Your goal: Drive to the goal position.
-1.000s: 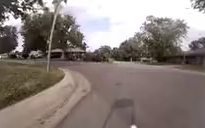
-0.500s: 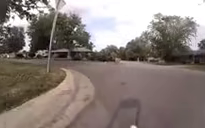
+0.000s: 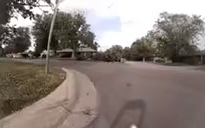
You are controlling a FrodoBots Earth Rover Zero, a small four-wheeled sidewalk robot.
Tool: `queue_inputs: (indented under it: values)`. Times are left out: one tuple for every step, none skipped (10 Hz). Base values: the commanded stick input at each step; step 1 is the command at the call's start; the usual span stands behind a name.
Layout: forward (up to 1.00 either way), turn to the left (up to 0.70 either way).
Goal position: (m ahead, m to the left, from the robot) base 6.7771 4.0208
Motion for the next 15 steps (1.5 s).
queue_inputs:
  values:
    - [1.0,0.09]
    - [1.0,0.09]
    - [1.0,0.09]
    - [1.0,0.09]
    - [1.0,0.08]
    - [1.0,0.05]
    - [1.0,0.02]
    - [1.0,0.0]
    - [1.0,0.0]
    - [1.0,-0.2]
    - [1.0,-0.4]
    - [1.0,-0.4]
    - [1.0,-0.4]
    - [1.0,-0.4]
    - [1.0,-0.4]
